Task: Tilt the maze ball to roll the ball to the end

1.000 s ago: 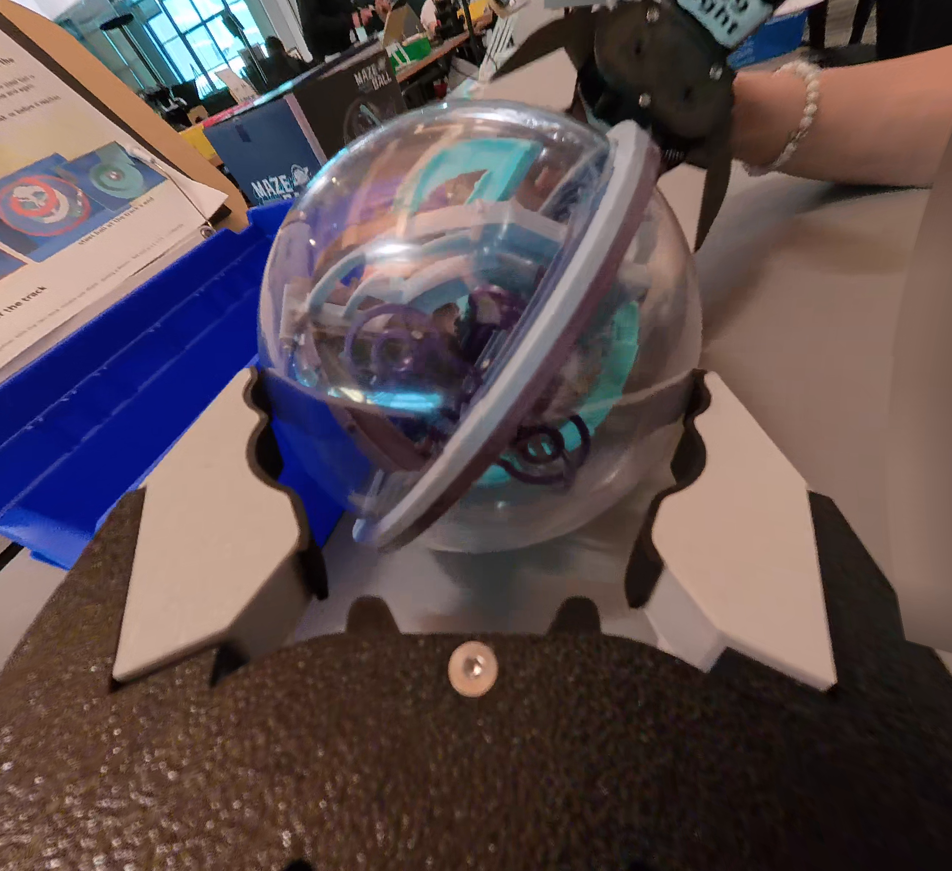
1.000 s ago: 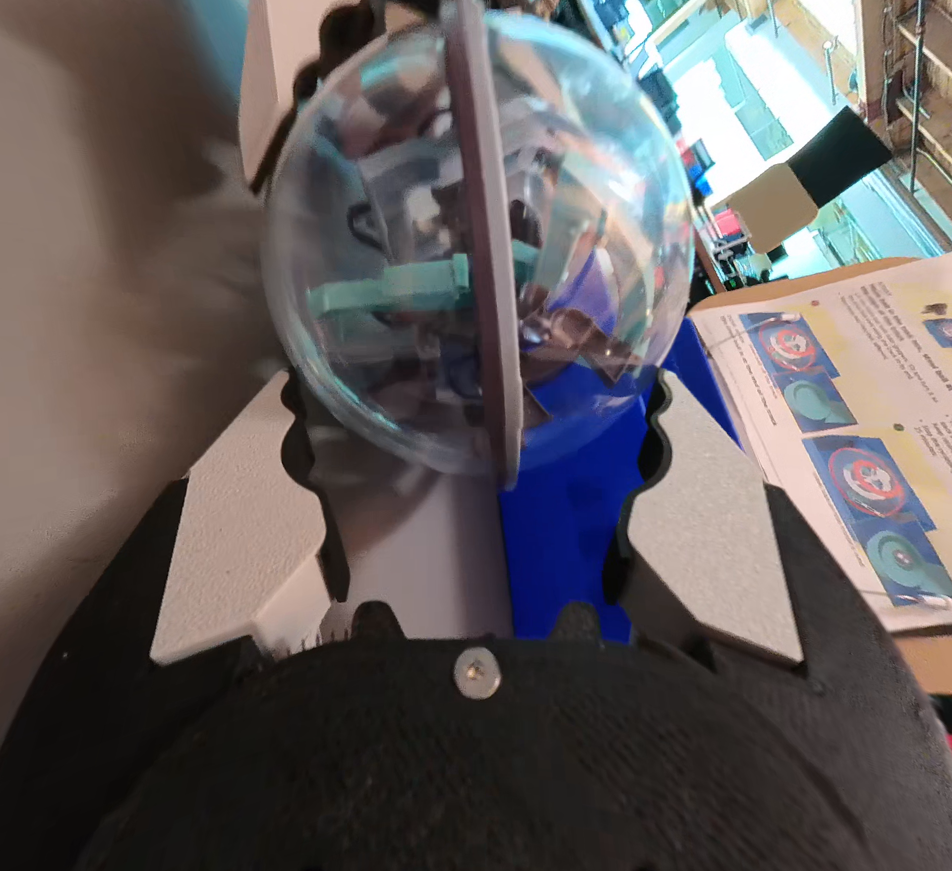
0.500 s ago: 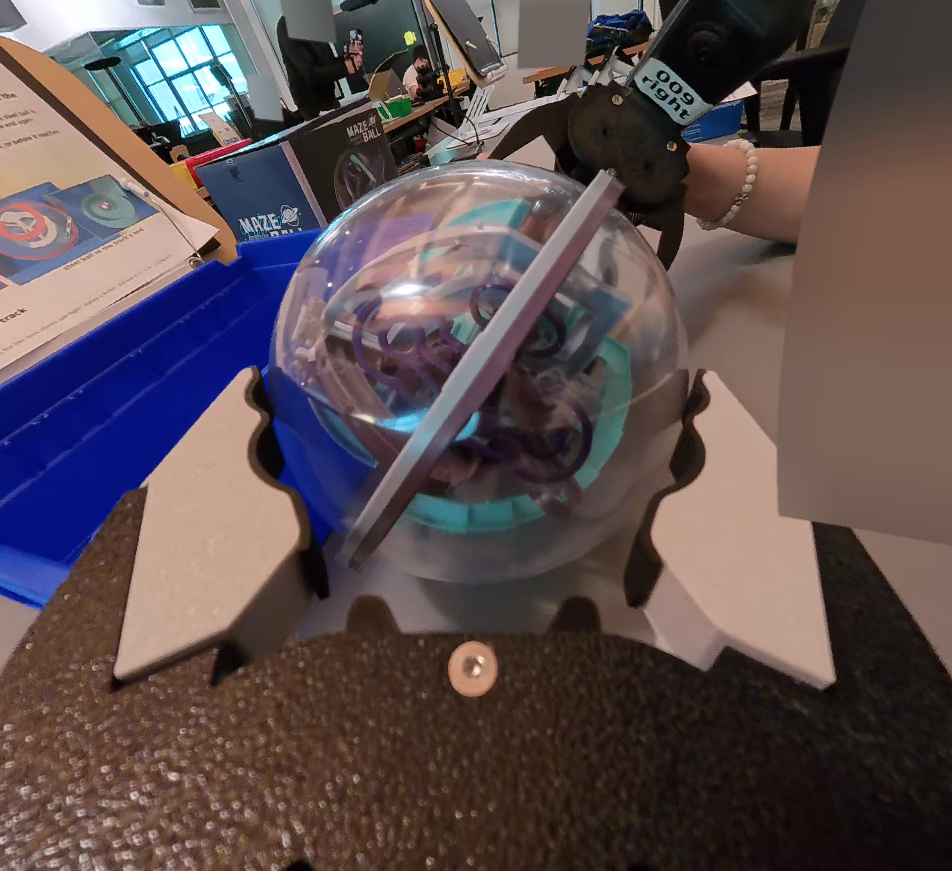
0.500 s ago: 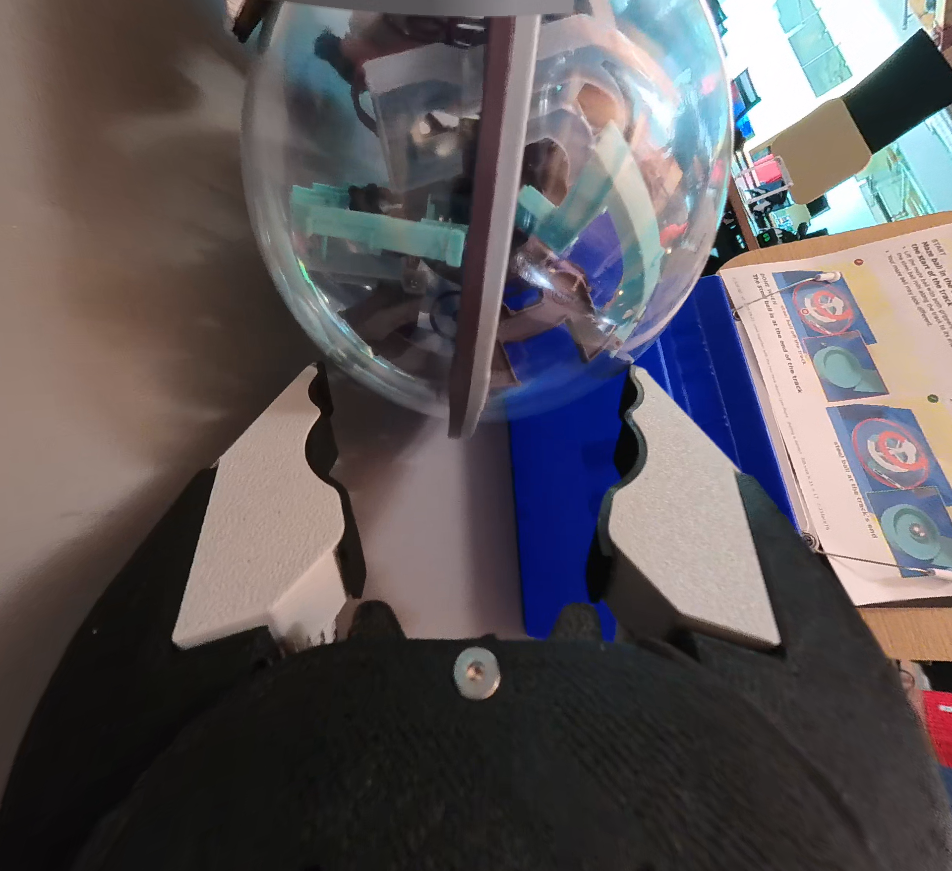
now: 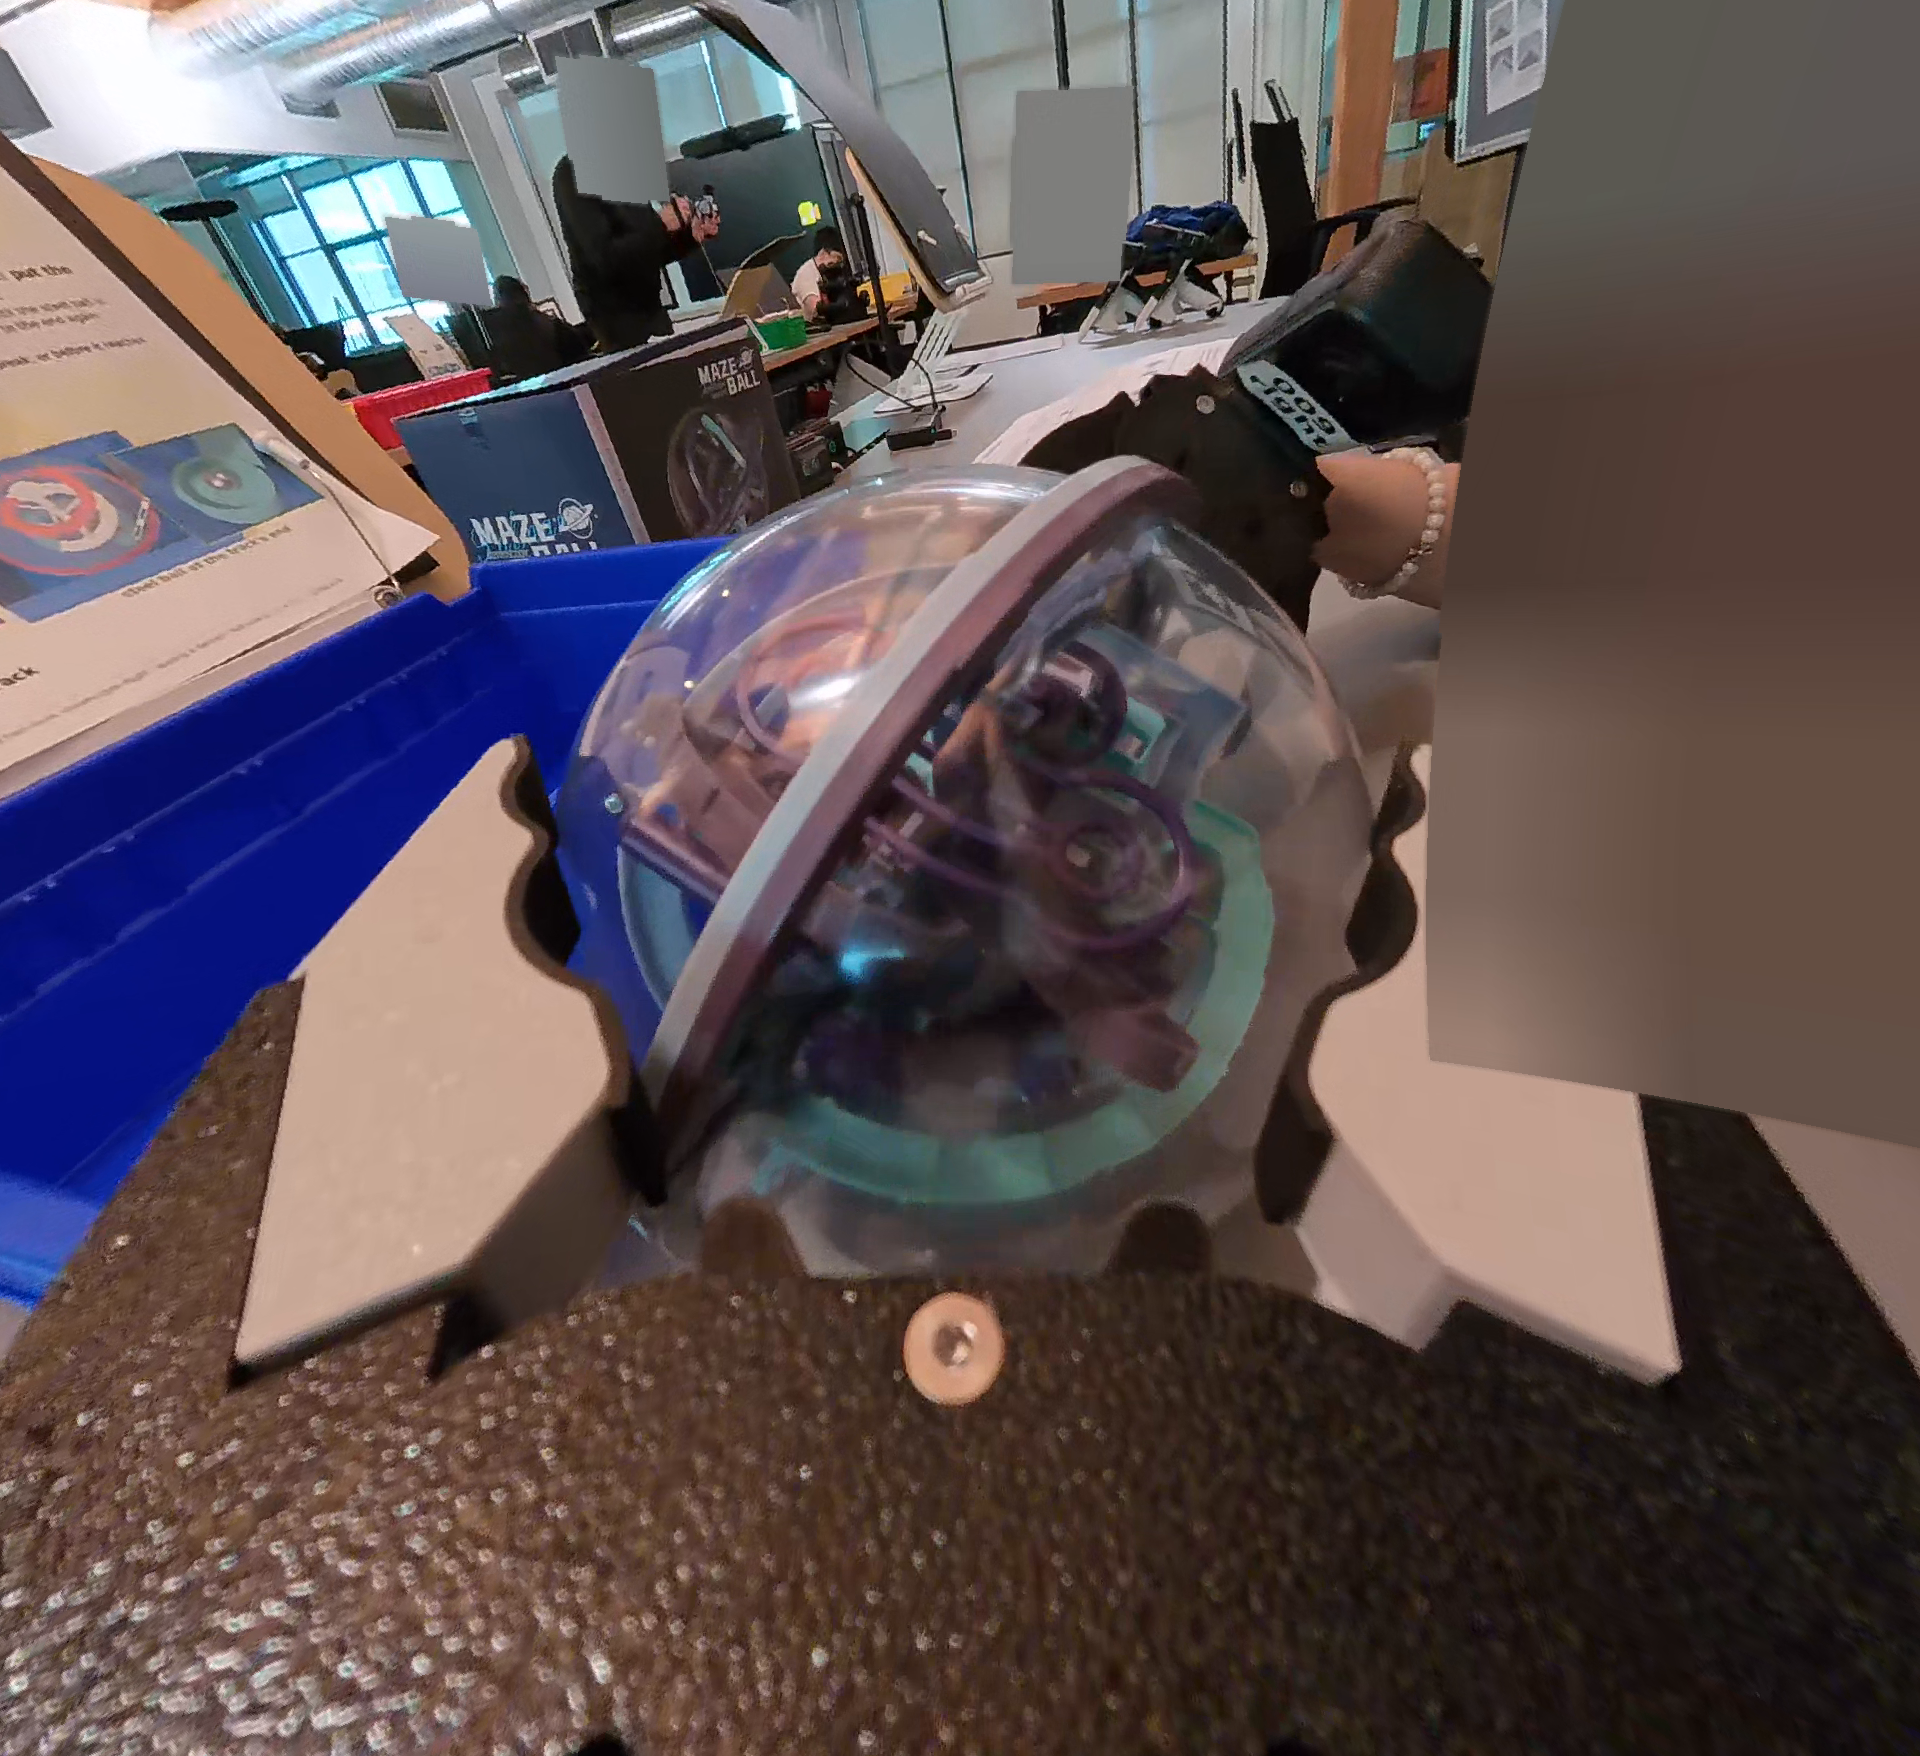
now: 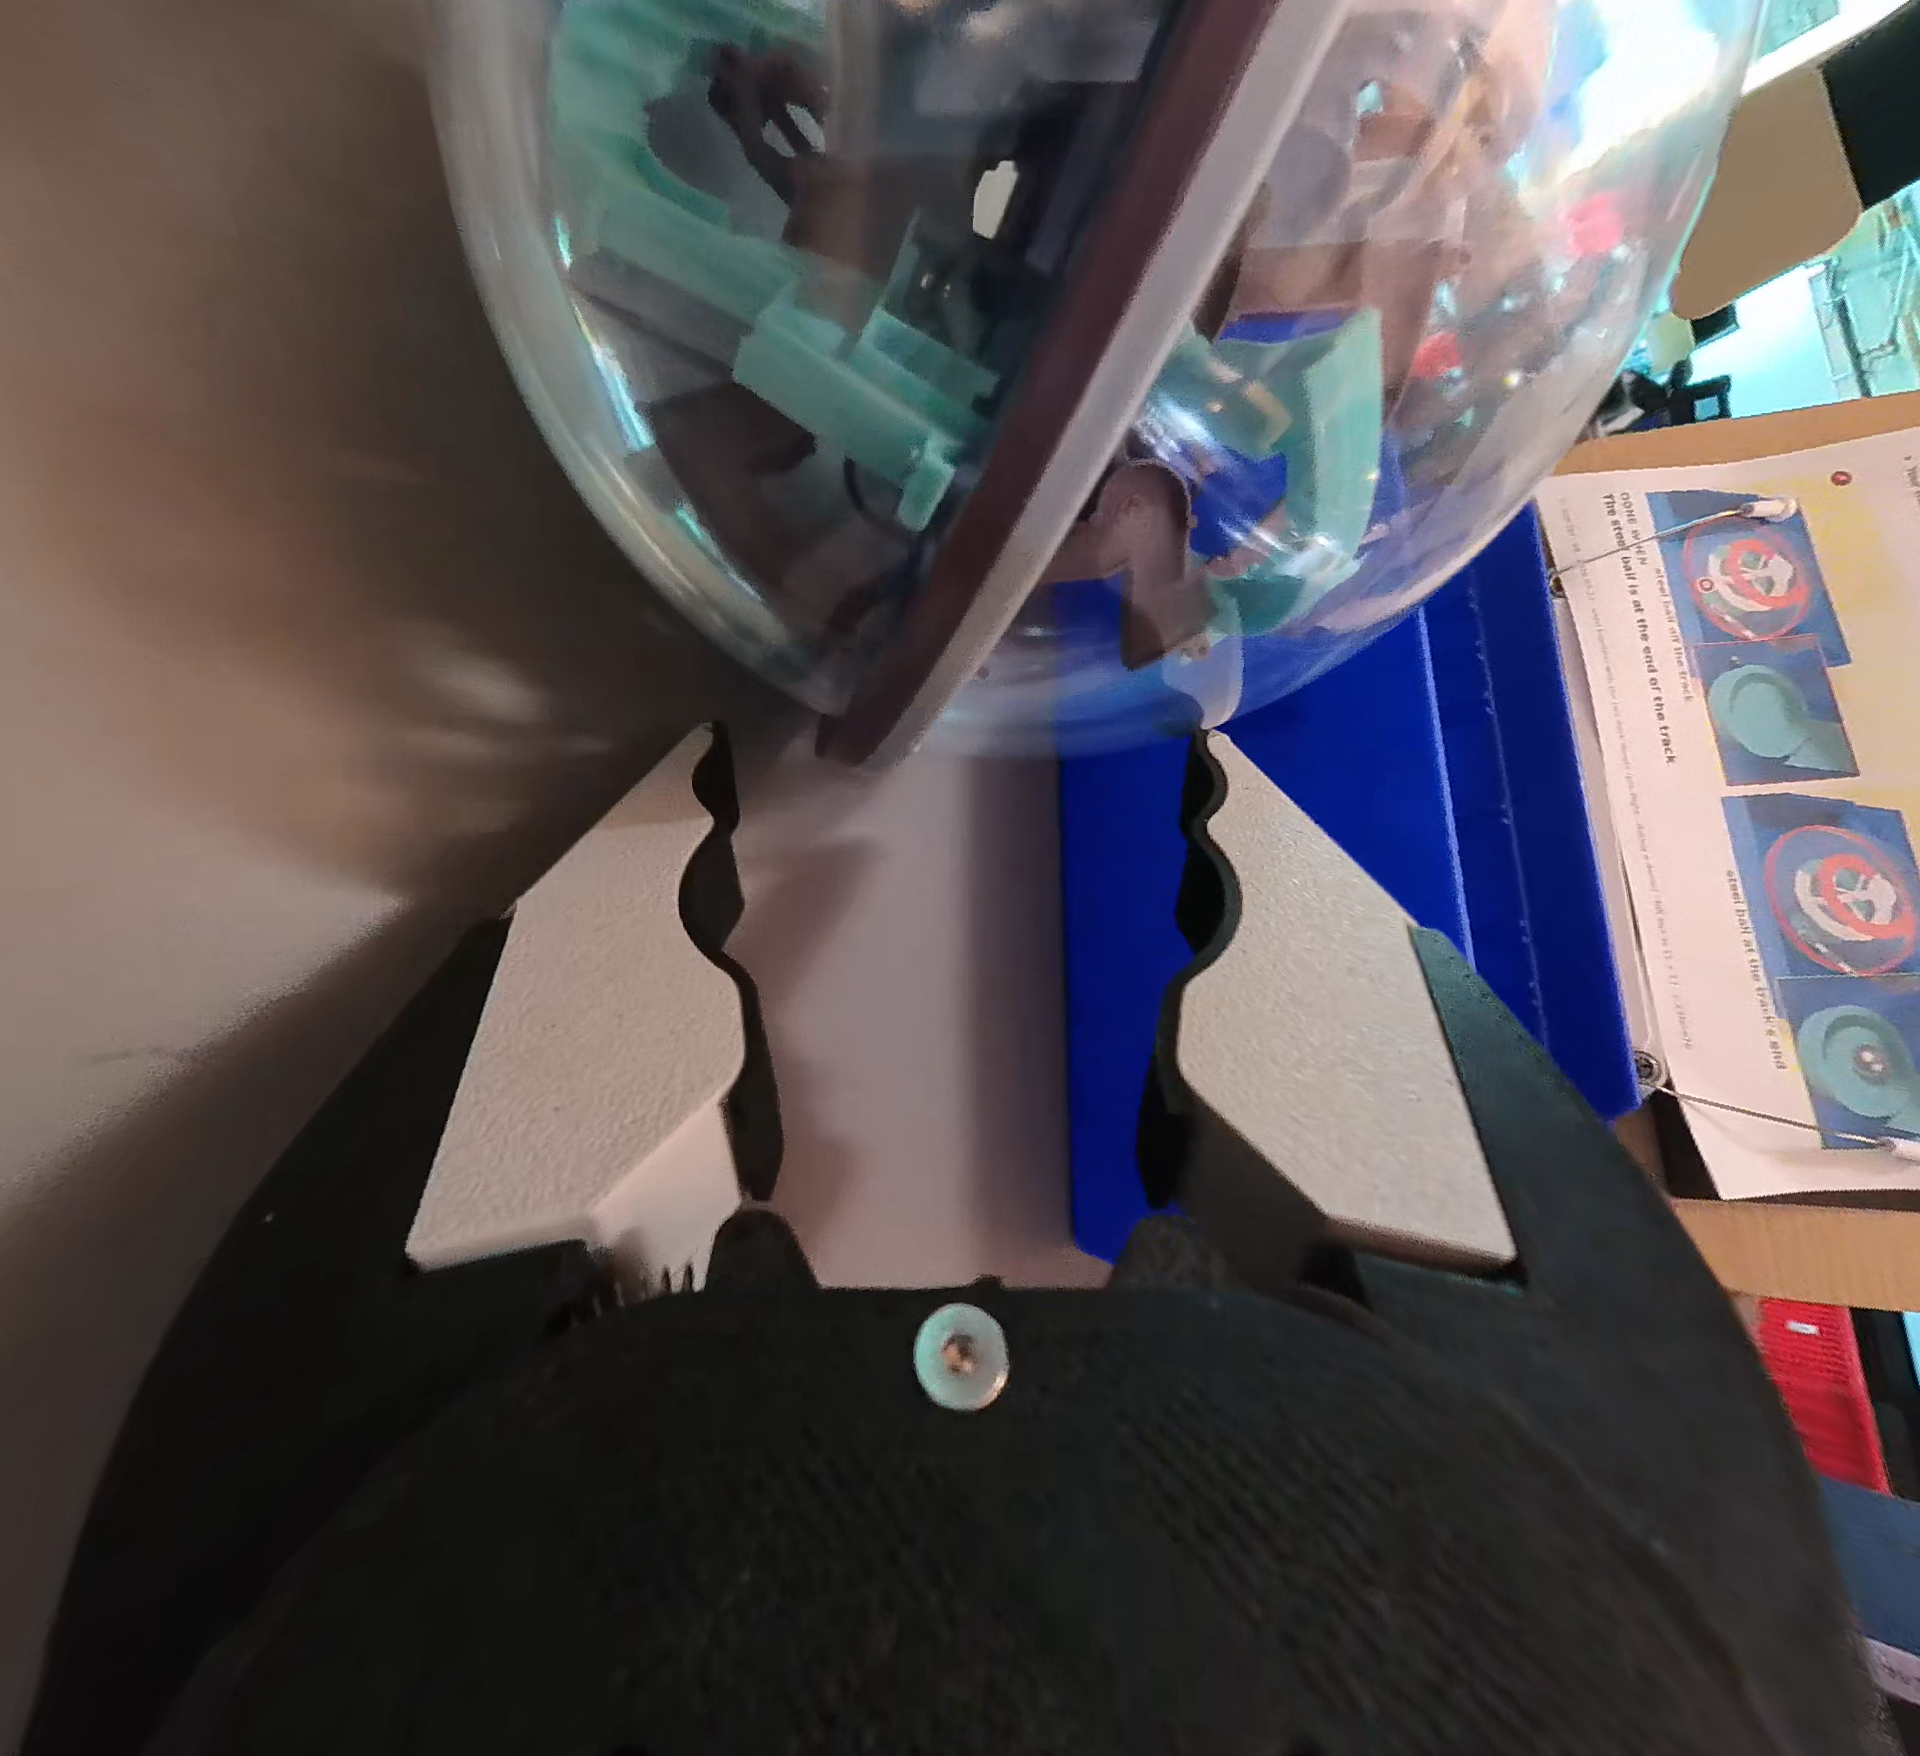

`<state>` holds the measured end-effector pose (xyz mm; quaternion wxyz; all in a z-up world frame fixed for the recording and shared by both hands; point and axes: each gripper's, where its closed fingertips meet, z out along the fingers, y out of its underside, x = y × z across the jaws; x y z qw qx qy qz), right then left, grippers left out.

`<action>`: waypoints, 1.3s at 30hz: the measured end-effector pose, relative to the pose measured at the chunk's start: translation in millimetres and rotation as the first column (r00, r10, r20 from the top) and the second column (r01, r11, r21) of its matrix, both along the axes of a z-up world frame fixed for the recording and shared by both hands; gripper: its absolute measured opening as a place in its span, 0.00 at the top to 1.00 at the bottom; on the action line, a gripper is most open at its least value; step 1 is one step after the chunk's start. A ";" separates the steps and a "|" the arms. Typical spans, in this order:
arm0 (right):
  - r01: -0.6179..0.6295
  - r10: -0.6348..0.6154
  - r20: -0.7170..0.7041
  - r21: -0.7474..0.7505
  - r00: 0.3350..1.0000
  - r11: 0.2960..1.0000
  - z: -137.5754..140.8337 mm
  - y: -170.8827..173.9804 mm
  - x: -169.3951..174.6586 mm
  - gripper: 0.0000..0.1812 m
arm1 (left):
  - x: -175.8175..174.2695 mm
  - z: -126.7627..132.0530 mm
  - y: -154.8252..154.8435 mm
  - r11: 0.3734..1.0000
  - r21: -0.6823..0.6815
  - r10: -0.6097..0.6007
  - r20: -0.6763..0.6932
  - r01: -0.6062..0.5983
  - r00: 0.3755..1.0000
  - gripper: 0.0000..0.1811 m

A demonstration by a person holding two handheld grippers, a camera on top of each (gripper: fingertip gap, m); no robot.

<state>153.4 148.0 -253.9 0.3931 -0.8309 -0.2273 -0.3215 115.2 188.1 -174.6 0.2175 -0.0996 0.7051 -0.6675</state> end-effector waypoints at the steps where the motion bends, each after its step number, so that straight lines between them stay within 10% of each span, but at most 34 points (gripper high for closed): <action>1: -0.002 0.002 0.012 -0.003 1.000 1.000 0.2 -0.6 0.4 0.54 | 0.3 0.0 0.3 1.000 -0.001 0.001 -0.002 -0.001 1.000 0.18; 12: -0.134 0.151 -0.069 0.210 0.986 0.969 42.2 -3.9 -24.6 0.48 | 2.2 -1.9 2.0 1.000 0.010 0.017 0.007 -0.017 1.000 0.21; 26: -0.083 0.097 -0.079 0.167 0.992 0.982 28.2 -0.4 -17.6 0.52 | 13.2 -9.7 8.2 0.996 0.037 0.083 0.073 -0.086 0.994 0.13; 39: -0.100 0.124 -0.089 0.236 0.988 0.966 35.9 8.6 -25.5 0.53 | 14.2 -12.2 20.4 1.000 -0.020 -0.013 -0.124 0.011 0.992 0.13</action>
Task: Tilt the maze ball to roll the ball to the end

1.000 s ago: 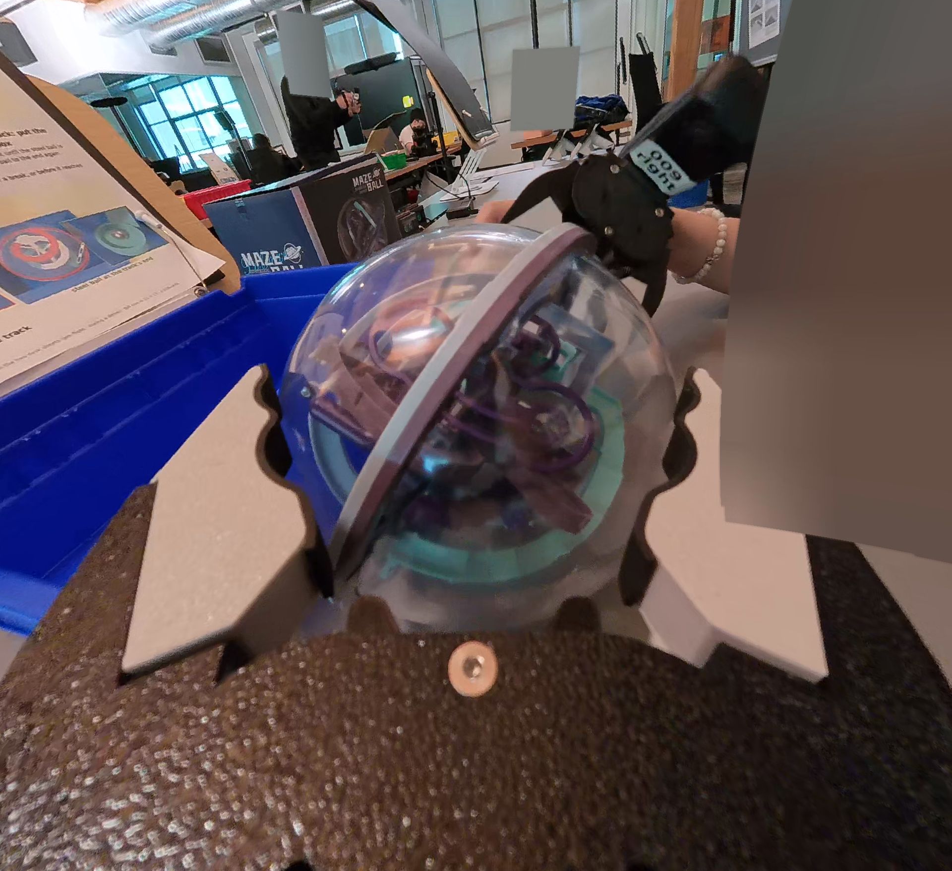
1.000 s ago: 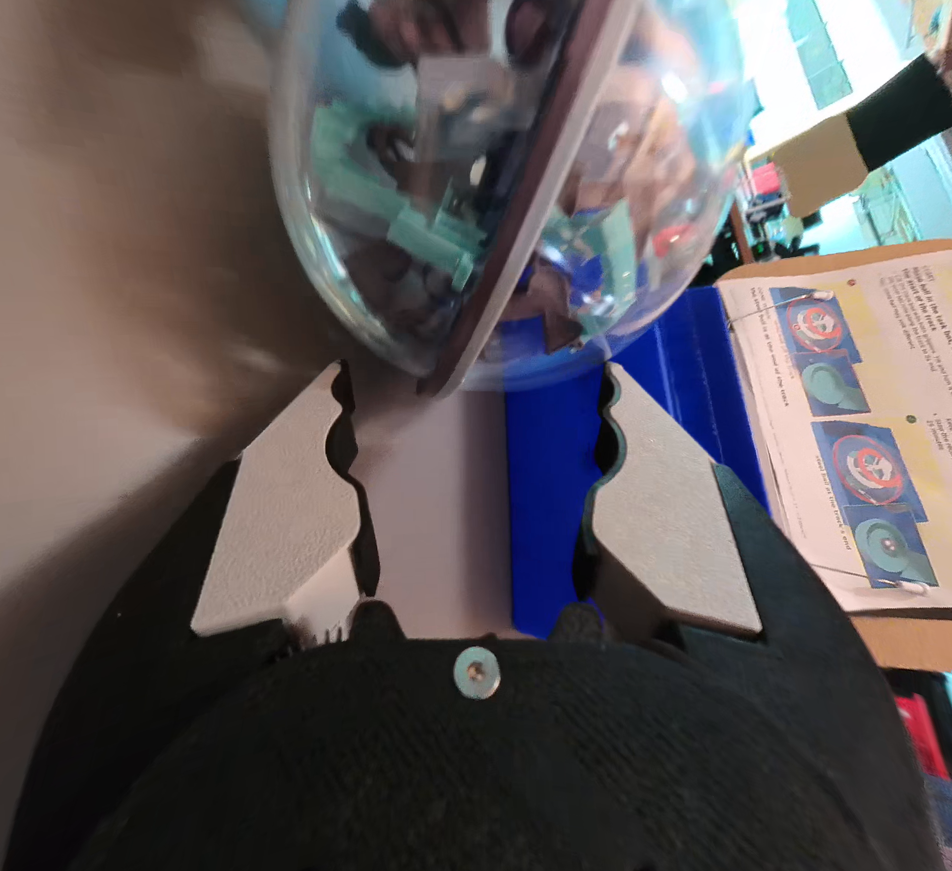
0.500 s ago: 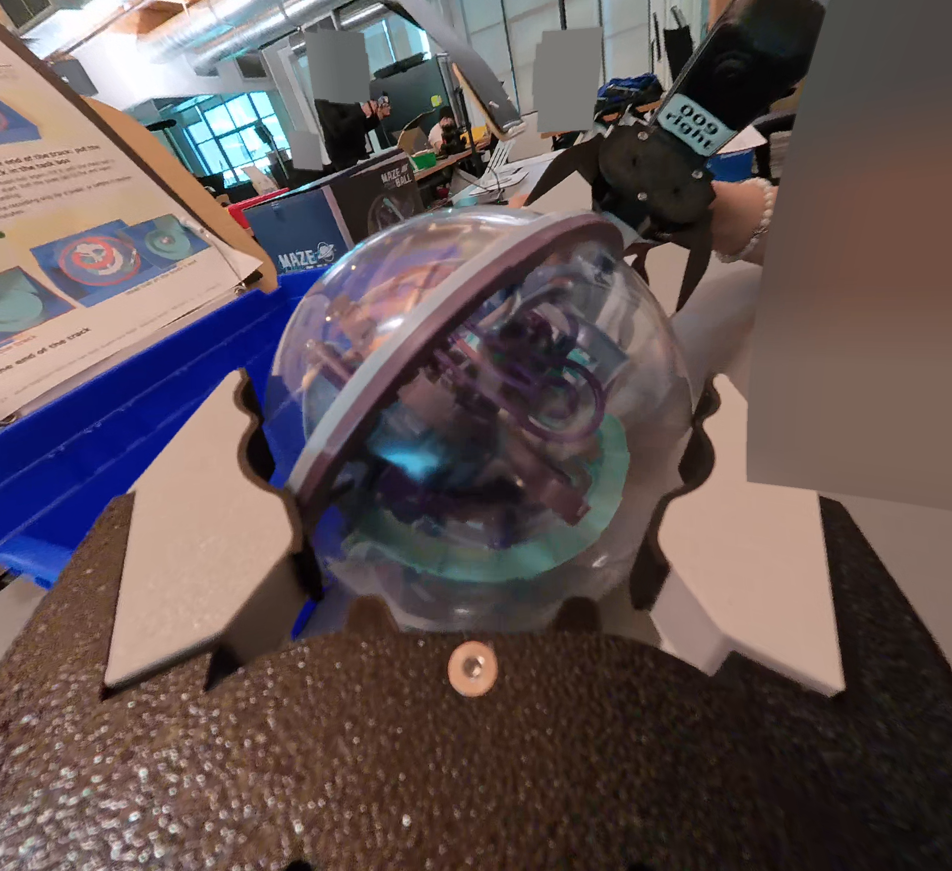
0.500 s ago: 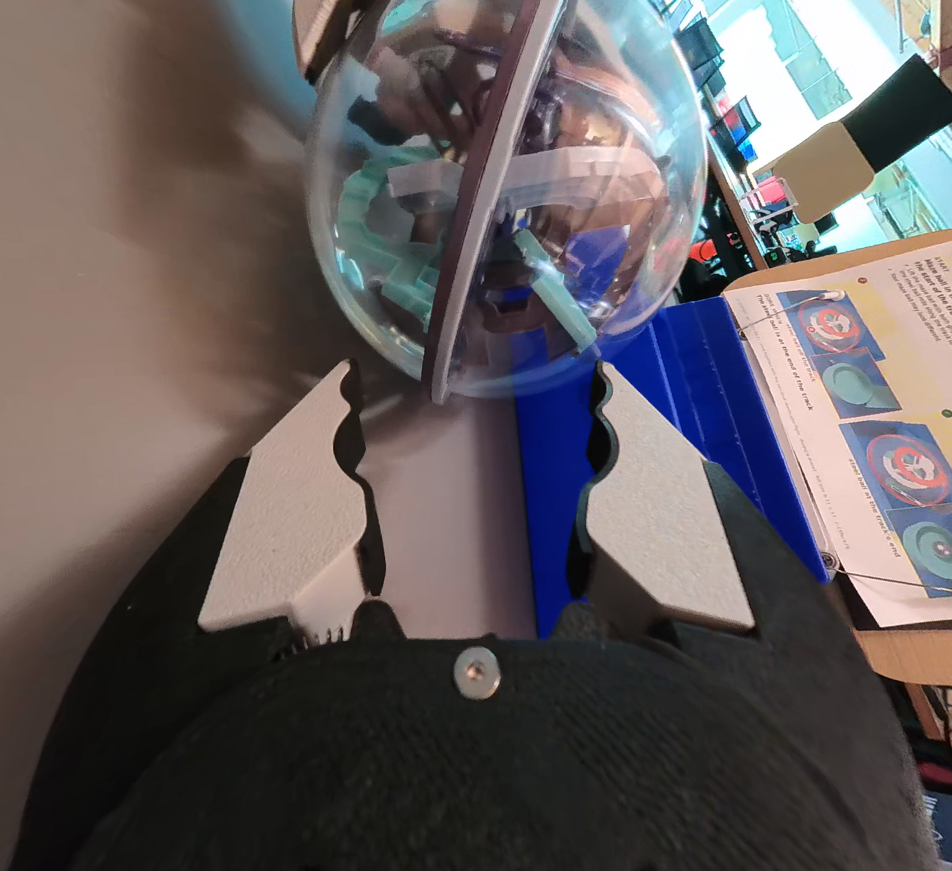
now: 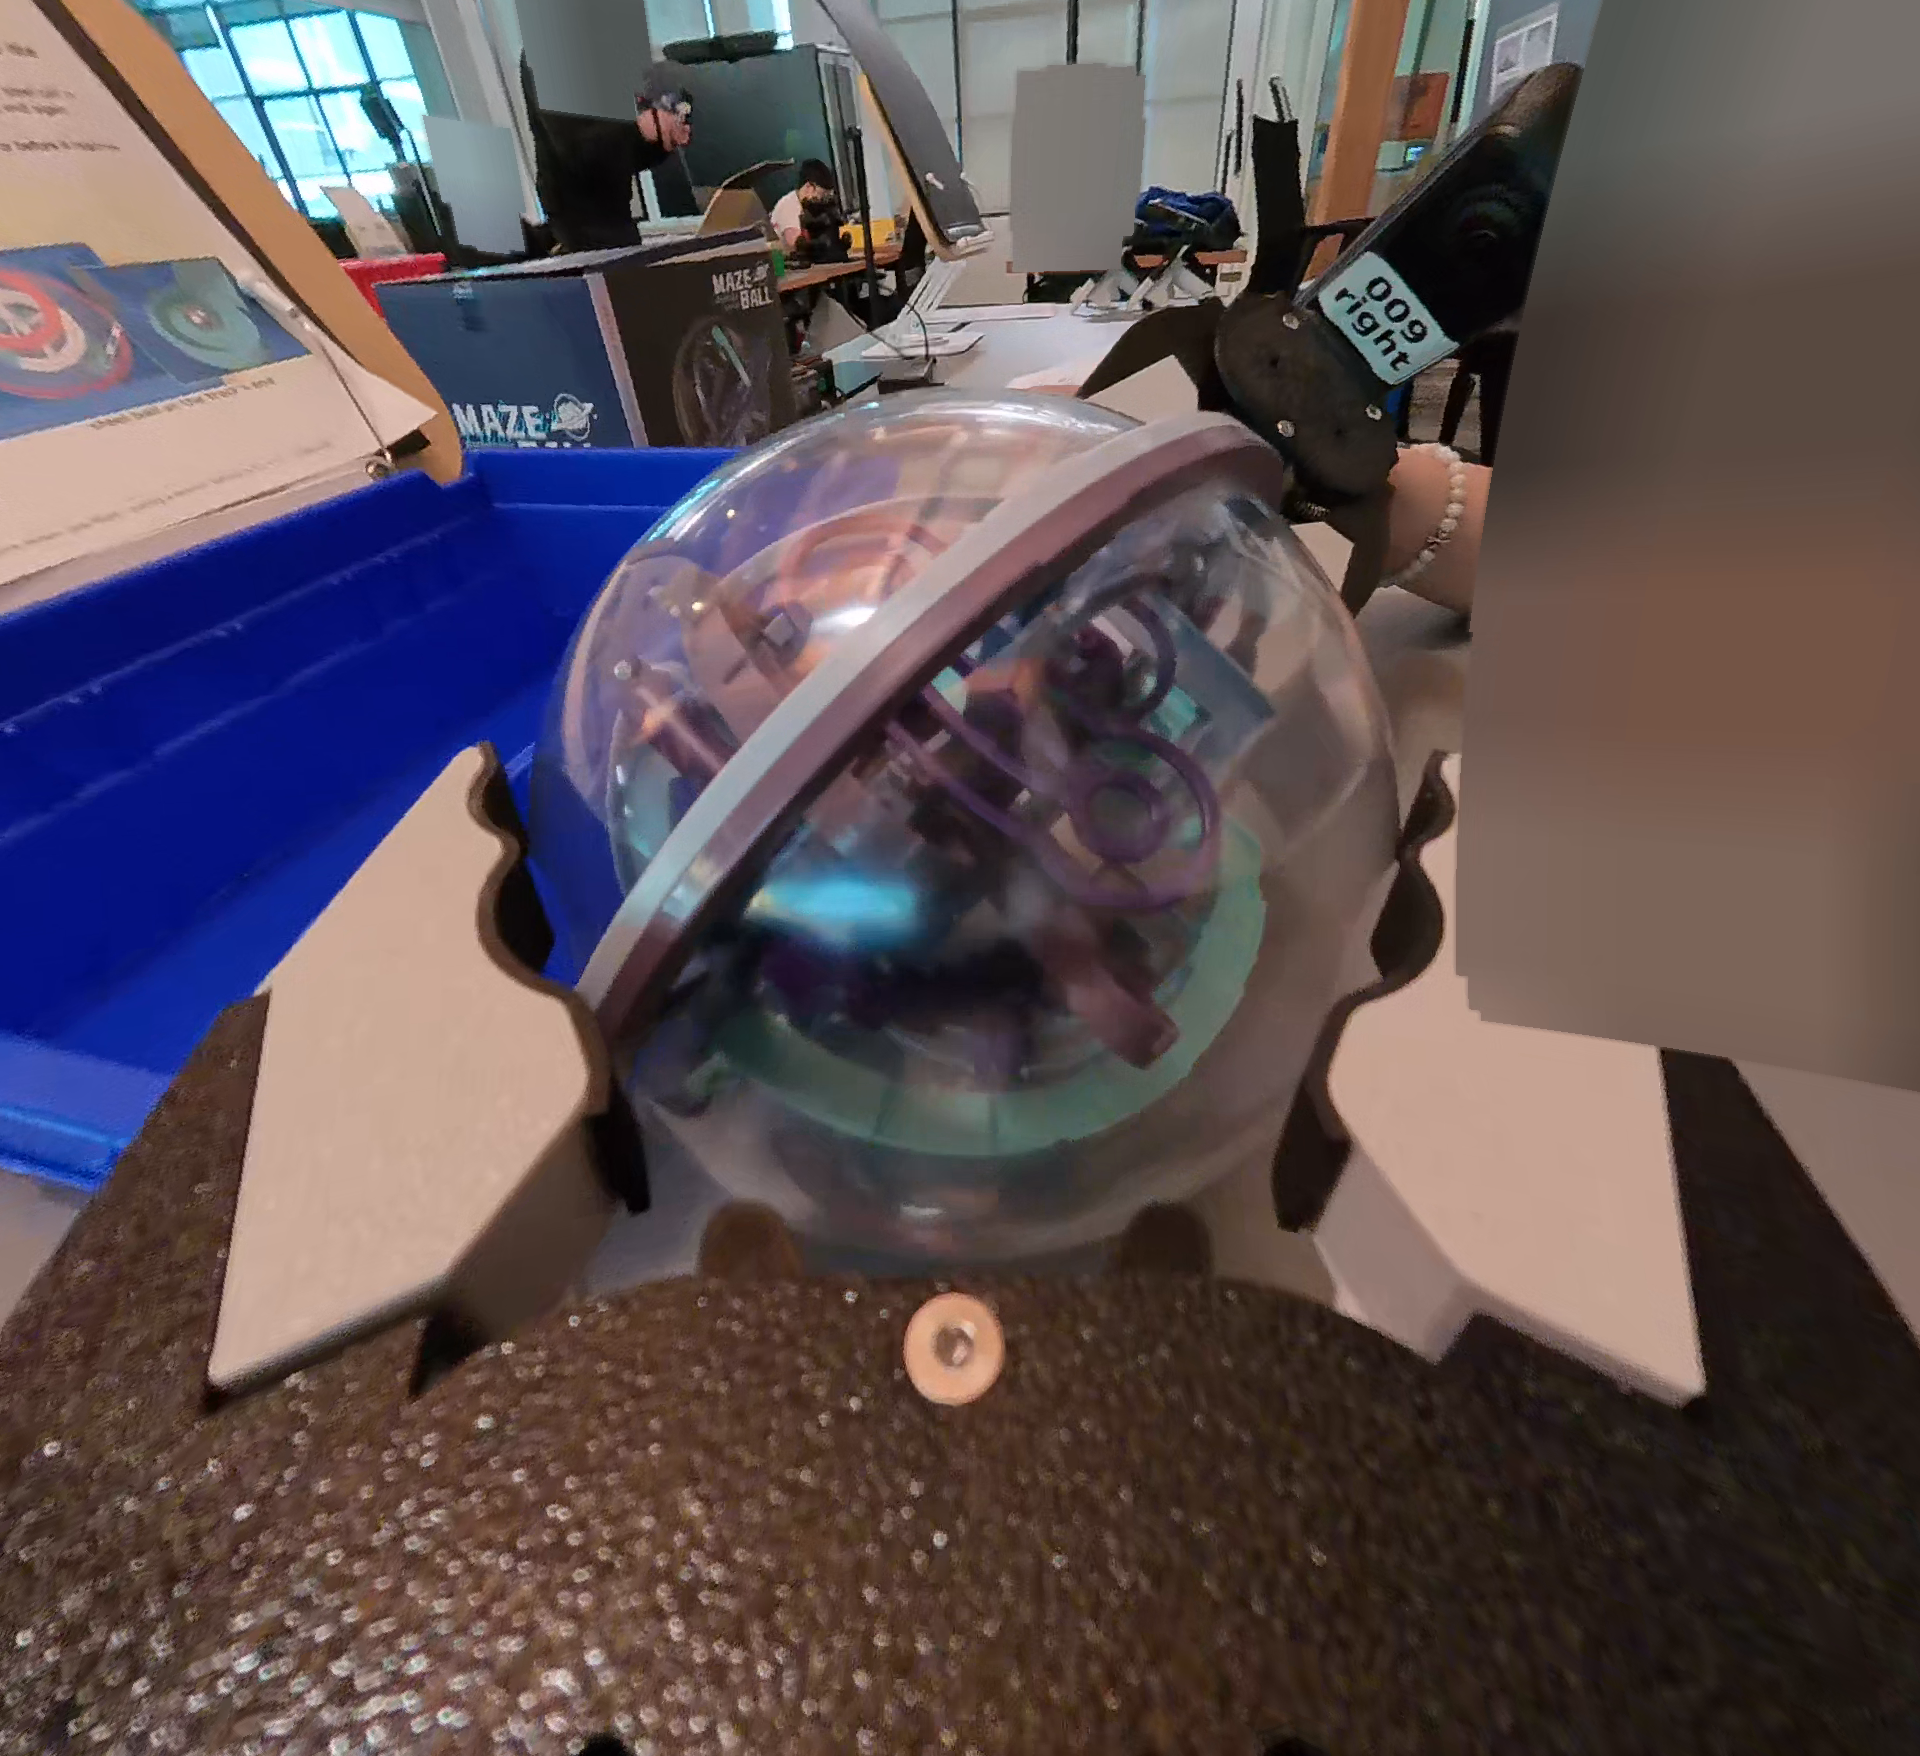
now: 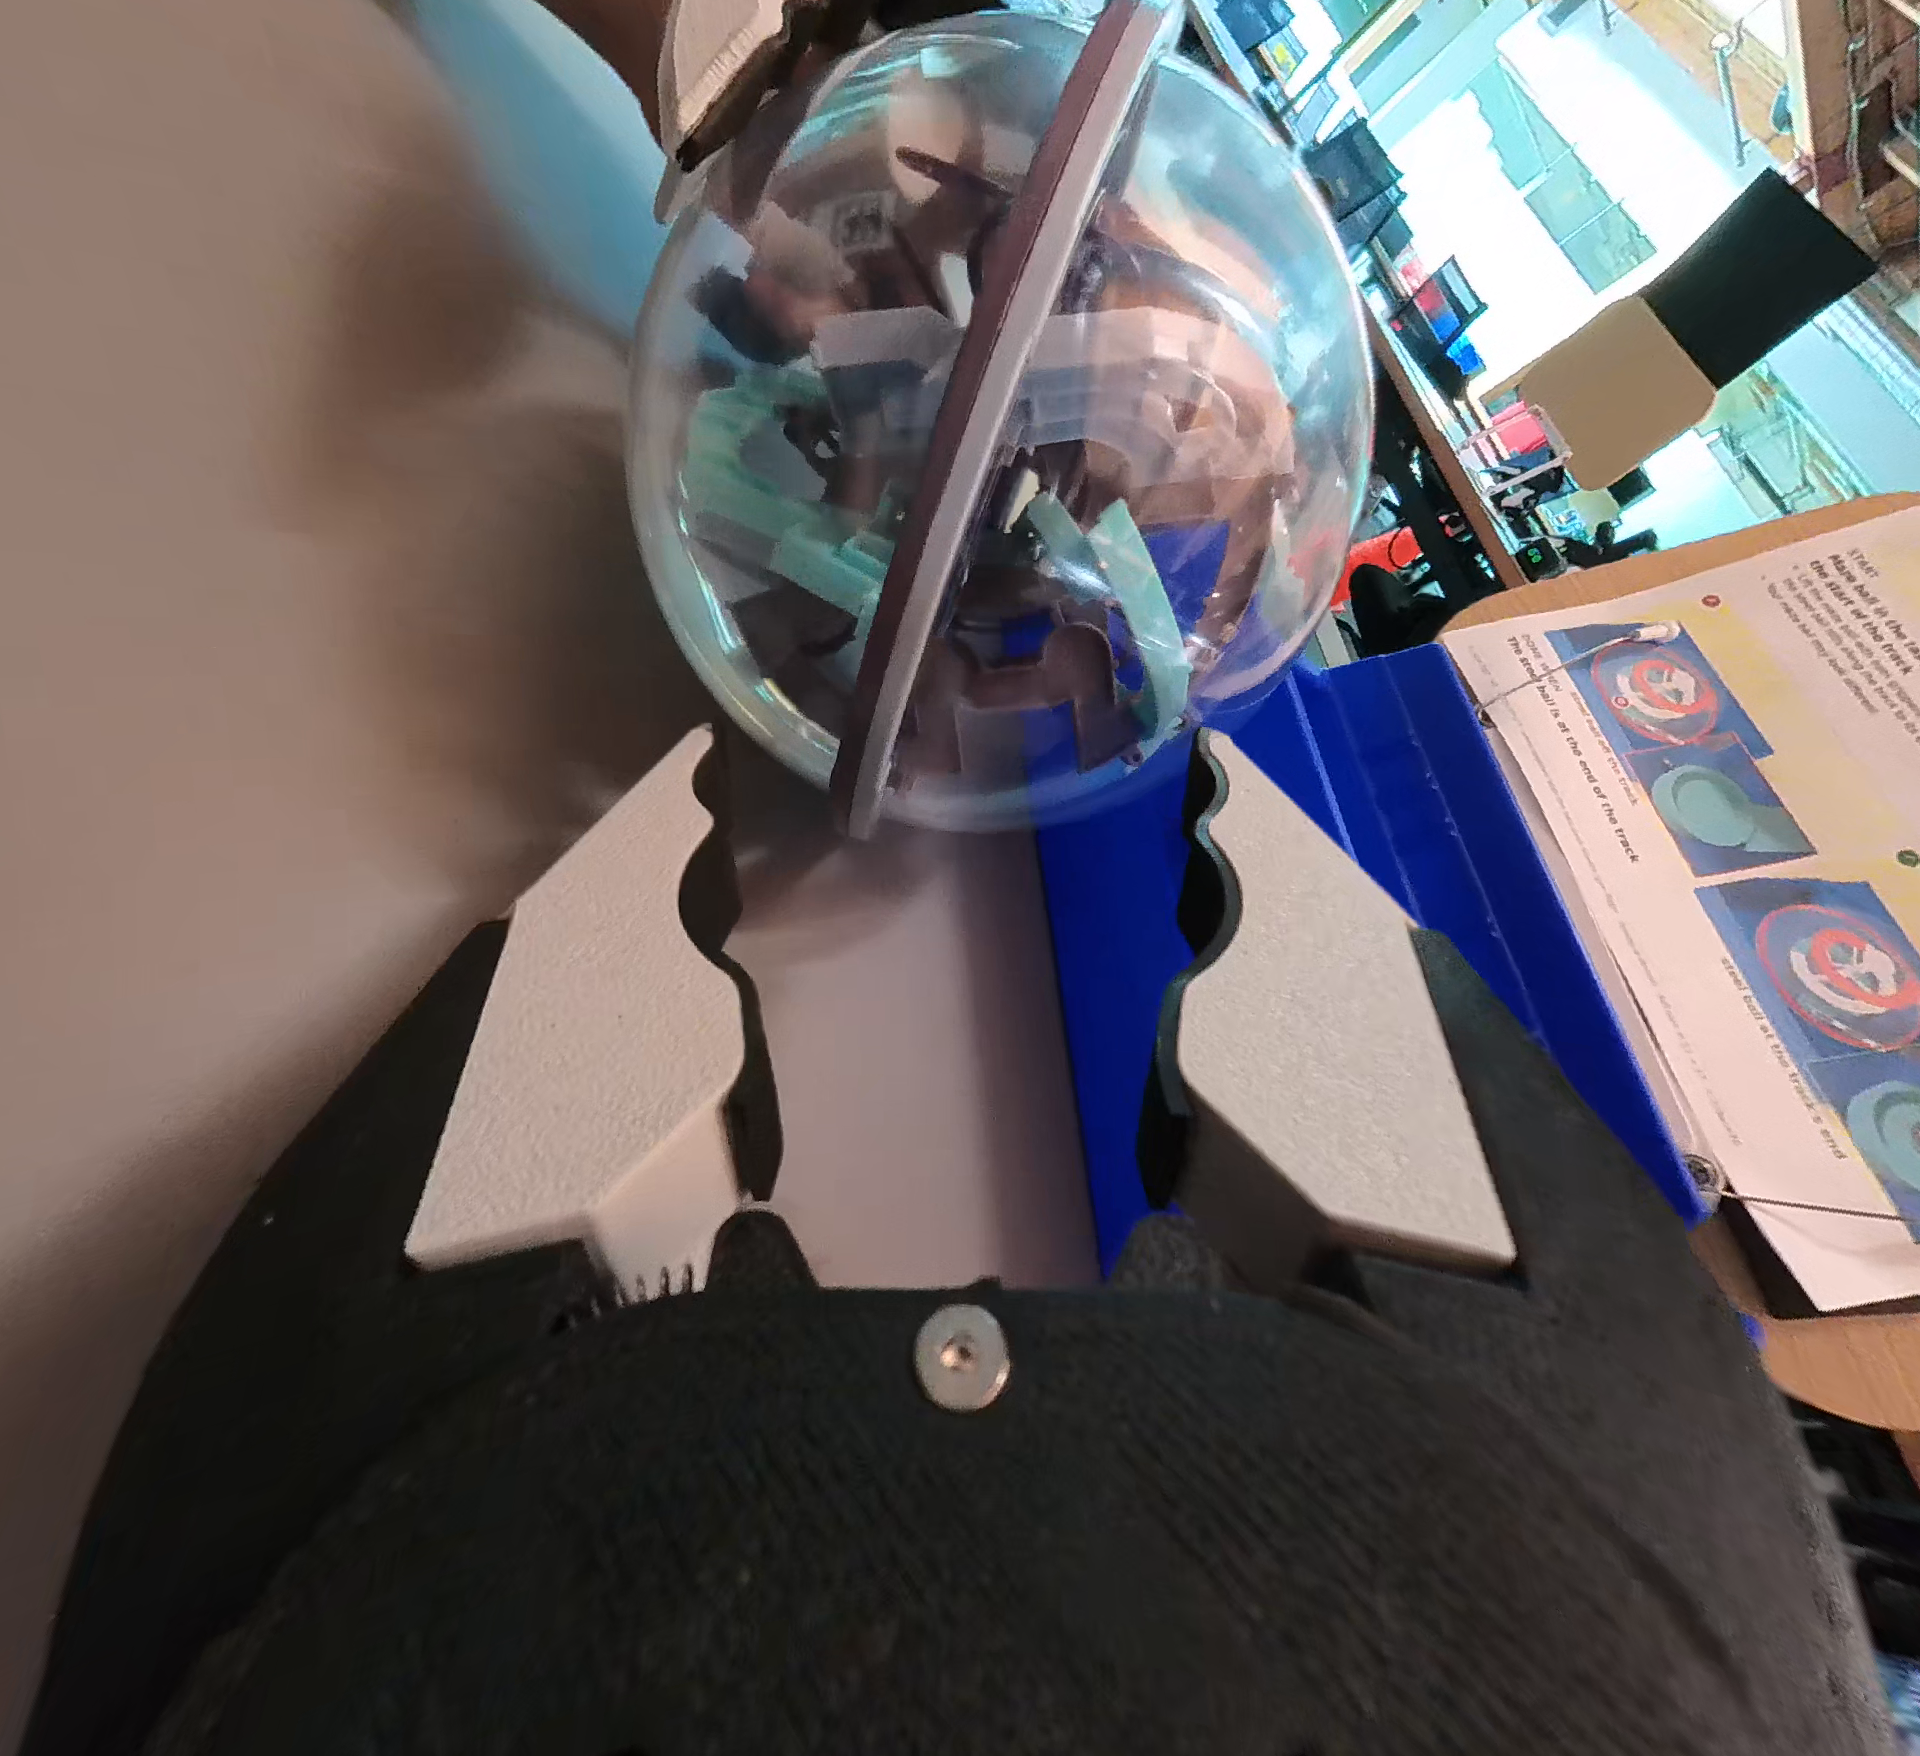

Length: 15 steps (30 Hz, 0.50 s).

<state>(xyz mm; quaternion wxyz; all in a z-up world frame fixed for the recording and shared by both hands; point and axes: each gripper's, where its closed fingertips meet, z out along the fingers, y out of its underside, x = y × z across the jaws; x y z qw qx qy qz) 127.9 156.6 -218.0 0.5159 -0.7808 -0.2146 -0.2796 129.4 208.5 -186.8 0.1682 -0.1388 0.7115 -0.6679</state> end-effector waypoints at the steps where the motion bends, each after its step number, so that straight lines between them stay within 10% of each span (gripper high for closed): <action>1: -0.001 0.001 0.017 -0.013 1.000 1.000 -1.3 -0.3 -0.7 0.54 | -1.3 1.1 0.5 1.000 -0.005 -0.010 0.018 0.010 1.000 0.13; 15: -0.015 0.014 0.014 0.057 1.000 0.998 5.3 11.1 -10.0 0.52 | -5.1 -0.6 7.0 0.993 0.120 -0.009 0.007 0.008 1.000 0.14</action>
